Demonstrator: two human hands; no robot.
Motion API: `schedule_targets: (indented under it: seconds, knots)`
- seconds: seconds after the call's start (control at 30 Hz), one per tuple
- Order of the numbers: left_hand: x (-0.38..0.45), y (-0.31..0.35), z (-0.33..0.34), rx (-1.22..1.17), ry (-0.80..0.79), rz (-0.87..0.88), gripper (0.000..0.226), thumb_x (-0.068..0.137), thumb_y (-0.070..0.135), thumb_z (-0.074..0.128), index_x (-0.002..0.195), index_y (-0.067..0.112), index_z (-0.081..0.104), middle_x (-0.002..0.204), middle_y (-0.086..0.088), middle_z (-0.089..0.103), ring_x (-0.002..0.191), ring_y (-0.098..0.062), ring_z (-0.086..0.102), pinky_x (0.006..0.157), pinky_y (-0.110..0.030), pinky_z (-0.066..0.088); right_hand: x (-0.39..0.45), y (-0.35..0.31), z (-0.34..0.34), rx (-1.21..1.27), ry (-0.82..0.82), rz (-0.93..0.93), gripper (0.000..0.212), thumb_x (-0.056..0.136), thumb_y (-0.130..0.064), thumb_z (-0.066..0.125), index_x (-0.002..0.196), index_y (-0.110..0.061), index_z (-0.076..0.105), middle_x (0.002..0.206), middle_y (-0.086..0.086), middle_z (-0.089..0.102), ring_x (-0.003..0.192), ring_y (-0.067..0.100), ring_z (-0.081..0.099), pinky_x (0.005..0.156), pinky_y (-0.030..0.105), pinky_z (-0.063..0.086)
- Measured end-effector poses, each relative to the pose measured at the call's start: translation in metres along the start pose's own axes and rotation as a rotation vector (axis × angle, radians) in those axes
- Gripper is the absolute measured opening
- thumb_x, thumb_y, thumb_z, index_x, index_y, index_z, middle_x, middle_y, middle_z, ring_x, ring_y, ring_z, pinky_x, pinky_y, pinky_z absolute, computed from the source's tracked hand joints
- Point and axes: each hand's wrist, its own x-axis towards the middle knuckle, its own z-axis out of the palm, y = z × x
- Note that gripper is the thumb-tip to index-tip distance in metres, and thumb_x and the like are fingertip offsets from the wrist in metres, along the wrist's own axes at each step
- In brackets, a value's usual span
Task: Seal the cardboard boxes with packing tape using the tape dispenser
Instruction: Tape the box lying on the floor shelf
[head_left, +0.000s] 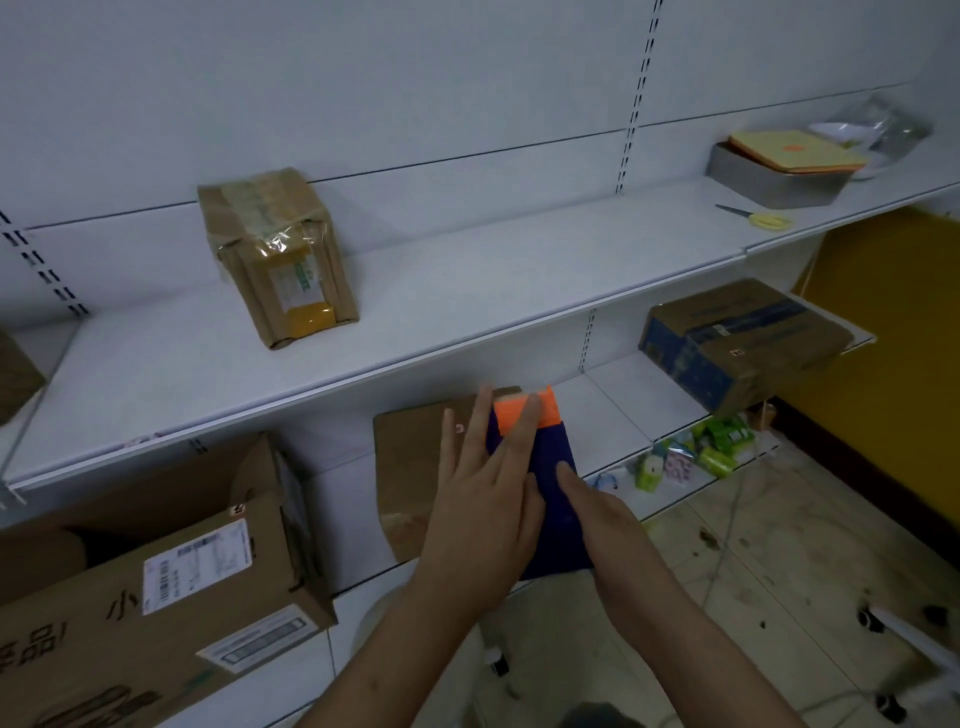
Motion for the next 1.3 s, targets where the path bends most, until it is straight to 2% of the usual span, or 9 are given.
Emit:
schedule_targets:
  seconds: [0.13, 0.23, 0.37, 0.5, 0.8, 0.93, 1.1, 1.2, 1.3]
  knots:
    - [0.008, -0.008, -0.009, -0.073, 0.075, -0.168, 0.048, 0.099, 0.024, 0.053, 0.146, 0.023, 0.046, 0.137, 0.002, 0.058, 0.125, -0.009, 0.05, 0.1, -0.034, 0.05, 0.001, 0.009, 0.001, -0.131, -0.041, -0.14, 0.043, 0.094, -0.05, 0.048, 0.071, -0.016, 0.061, 0.057, -0.01, 0.063, 0.052, 0.004, 0.059, 0.051, 0.016, 0.044]
    - [0.027, -0.012, -0.022, -0.079, 0.179, -0.307, 0.048, 0.095, 0.018, 0.062, 0.141, 0.031, 0.052, 0.112, 0.014, 0.07, 0.104, -0.003, 0.061, 0.091, -0.015, 0.047, 0.009, 0.011, -0.004, -0.321, -0.043, -0.193, 0.046, 0.09, -0.046, 0.06, 0.057, -0.018, 0.044, 0.038, -0.011, 0.046, 0.036, -0.001, 0.043, 0.04, 0.012, 0.029]
    - [0.053, -0.01, -0.04, -0.359, 0.222, -0.486, 0.051, 0.093, 0.004, 0.065, 0.137, 0.028, 0.057, 0.092, 0.016, 0.074, 0.086, 0.006, 0.067, 0.075, -0.004, 0.047, 0.017, 0.018, -0.014, -0.566, -0.08, -0.213, 0.048, 0.08, -0.053, 0.072, 0.062, -0.014, 0.048, 0.053, -0.007, 0.051, 0.043, 0.001, 0.047, 0.041, 0.013, 0.031]
    - [0.071, -0.008, -0.041, -0.395, 0.187, -0.494, 0.05, 0.091, -0.006, 0.061, 0.131, 0.024, 0.061, 0.083, 0.016, 0.075, 0.085, 0.007, 0.068, 0.072, -0.002, 0.046, 0.014, 0.017, -0.021, -0.71, -0.092, -0.236, 0.053, 0.081, -0.055, 0.069, 0.062, -0.016, 0.039, 0.055, -0.005, 0.045, 0.042, 0.003, 0.042, 0.04, 0.014, 0.032]
    - [0.085, -0.008, -0.03, -0.511, 0.216, -0.559, 0.046, 0.091, -0.007, 0.062, 0.127, 0.023, 0.064, 0.08, 0.011, 0.076, 0.085, 0.002, 0.071, 0.066, -0.003, 0.046, 0.015, 0.023, -0.039, -0.676, -0.096, -0.176, 0.041, 0.081, -0.059, 0.068, 0.075, -0.019, 0.058, 0.069, -0.003, 0.064, 0.06, 0.008, 0.062, 0.05, 0.017, 0.044]
    - [0.084, 0.002, -0.024, -0.42, 0.197, -0.477, 0.042, 0.092, 0.002, 0.066, 0.123, 0.03, 0.064, 0.085, 0.017, 0.076, 0.09, 0.007, 0.068, 0.076, -0.002, 0.045, 0.023, 0.023, -0.047, -0.601, 0.005, -0.13, 0.05, 0.08, -0.056, 0.07, 0.064, -0.015, 0.046, 0.054, -0.003, 0.048, 0.044, 0.008, 0.045, 0.042, 0.017, 0.032]
    - [0.047, 0.015, 0.015, -0.102, 0.139, -0.206, 0.032, 0.094, 0.013, 0.065, 0.123, 0.025, 0.069, 0.096, 0.01, 0.076, 0.088, -0.006, 0.068, 0.081, -0.031, 0.056, 0.043, 0.013, -0.053, -0.572, 0.056, -0.071, 0.049, 0.083, -0.058, 0.064, 0.072, -0.011, 0.054, 0.062, 0.001, 0.054, 0.052, 0.011, 0.051, 0.043, 0.018, 0.033]
    - [0.031, 0.016, 0.028, 0.051, 0.142, -0.089, 0.041, 0.089, 0.008, 0.059, 0.128, 0.017, 0.066, 0.088, 0.001, 0.073, 0.081, -0.008, 0.054, 0.079, -0.016, 0.04, 0.043, 0.004, -0.049, -0.336, -0.022, 0.043, 0.04, 0.089, -0.052, 0.062, 0.085, -0.012, 0.064, 0.076, 0.003, 0.065, 0.065, 0.013, 0.061, 0.05, 0.019, 0.043]
    - [0.017, 0.033, 0.033, -0.001, -0.002, -0.113, 0.067, 0.077, 0.0, 0.057, 0.142, 0.016, 0.05, 0.123, -0.003, 0.068, 0.108, -0.007, 0.048, 0.097, -0.015, 0.031, 0.042, -0.011, -0.046, 0.063, -0.088, 0.205, 0.033, 0.097, -0.044, 0.051, 0.087, -0.016, 0.065, 0.078, 0.004, 0.064, 0.069, 0.017, 0.061, 0.057, 0.026, 0.047]
